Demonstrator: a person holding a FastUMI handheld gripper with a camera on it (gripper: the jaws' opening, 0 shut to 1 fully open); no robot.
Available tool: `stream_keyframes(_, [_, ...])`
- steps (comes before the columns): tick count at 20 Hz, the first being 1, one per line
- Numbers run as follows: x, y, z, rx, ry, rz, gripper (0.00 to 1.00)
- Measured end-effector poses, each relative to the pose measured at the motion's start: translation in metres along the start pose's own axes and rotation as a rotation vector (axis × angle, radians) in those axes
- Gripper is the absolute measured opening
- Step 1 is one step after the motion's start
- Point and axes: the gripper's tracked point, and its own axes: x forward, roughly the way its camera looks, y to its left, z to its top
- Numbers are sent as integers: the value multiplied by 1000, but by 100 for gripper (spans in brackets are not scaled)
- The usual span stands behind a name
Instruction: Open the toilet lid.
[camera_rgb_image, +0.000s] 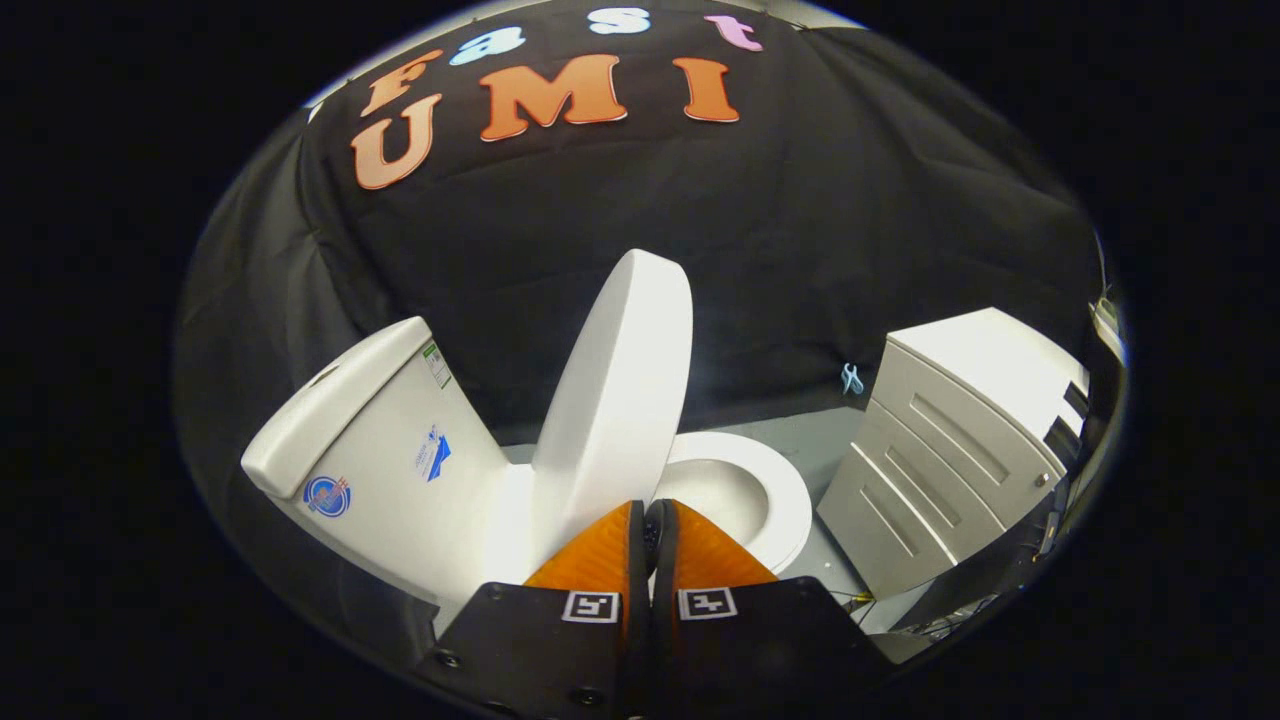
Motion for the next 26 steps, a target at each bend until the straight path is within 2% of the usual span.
stream_keyframes(11, [-22, 85, 24, -196, -94, -2, 8])
stream_keyframes(21, [-33, 146, 26, -315, -141, -35, 8])
stream_keyframes(26, [-37, 177, 22, -355, -155, -6, 8])
